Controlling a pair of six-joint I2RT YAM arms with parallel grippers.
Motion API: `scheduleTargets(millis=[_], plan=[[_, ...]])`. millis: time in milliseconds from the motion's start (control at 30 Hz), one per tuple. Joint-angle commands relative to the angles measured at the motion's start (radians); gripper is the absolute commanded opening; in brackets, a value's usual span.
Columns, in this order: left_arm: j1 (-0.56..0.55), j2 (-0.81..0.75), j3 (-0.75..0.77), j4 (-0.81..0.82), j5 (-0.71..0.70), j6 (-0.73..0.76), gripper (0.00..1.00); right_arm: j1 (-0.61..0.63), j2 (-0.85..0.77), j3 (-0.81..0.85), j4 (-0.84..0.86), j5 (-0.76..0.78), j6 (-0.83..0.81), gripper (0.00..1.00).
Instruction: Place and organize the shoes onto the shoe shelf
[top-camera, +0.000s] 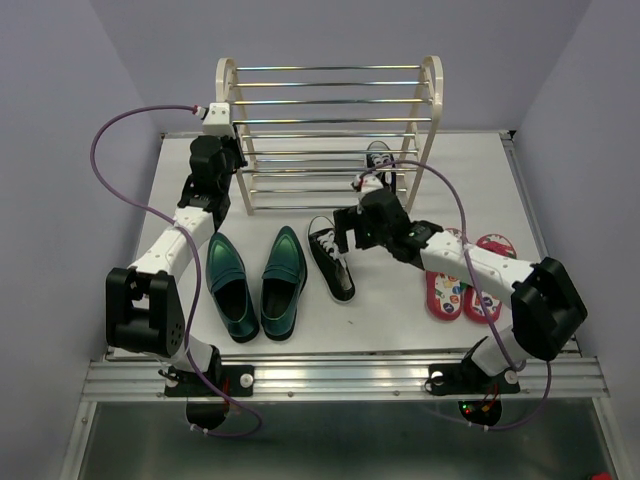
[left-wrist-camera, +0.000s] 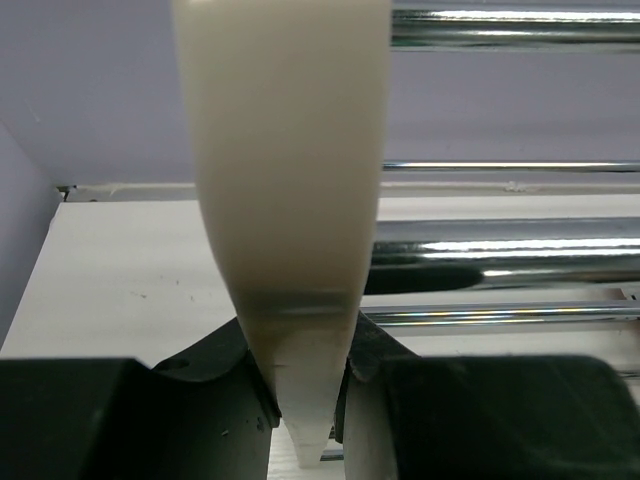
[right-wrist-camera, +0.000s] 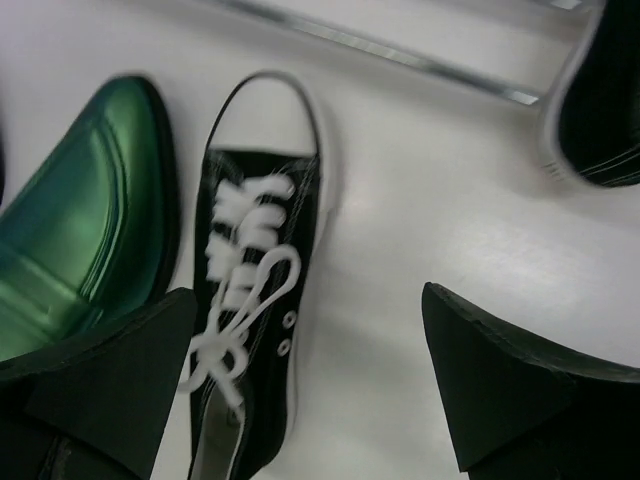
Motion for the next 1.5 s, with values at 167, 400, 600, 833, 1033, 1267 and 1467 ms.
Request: scheduleTargets(millis=[167, 400, 600, 833, 1033, 1267, 1467], plan=[[0.002, 0.005, 0.029, 0.008, 0.027, -0.068, 0.21, 0.134, -0.018, -0.062, -0.111, -0.034, 0.045, 1.0], [0.002, 0.005, 0.029, 0.008, 0.031, -0.072, 0.21, 0.203, 0.032, -0.059, -0.112, -0.039, 0.059, 0.99], [0.002, 0.005, 0.027, 0.008, 0.03, -0.074, 0.21, 0.223, 0.075, -0.047, -0.12, -0.008, 0.07, 0.95], [0.002, 0.011, 0.032, 0.008, 0.033, -0.08, 0.21, 0.255, 0.117, -0.016, -0.154, 0.039, 0.081, 0.74], [0.002, 0.018, 0.03, 0.008, 0.03, -0.08, 0.21, 0.273, 0.121, -0.01, -0.173, 0.075, 0.102, 0.52], [0.002, 0.022, 0.032, 0.006, 0.027, -0.086, 0.2, 0.283, 0.144, -0.004, -0.203, 0.09, 0.101, 0.19], [0.002, 0.015, 0.03, 0.006, 0.017, -0.083, 0.2, 0.283, 0.114, -0.03, -0.143, 0.144, 0.067, 0.01]])
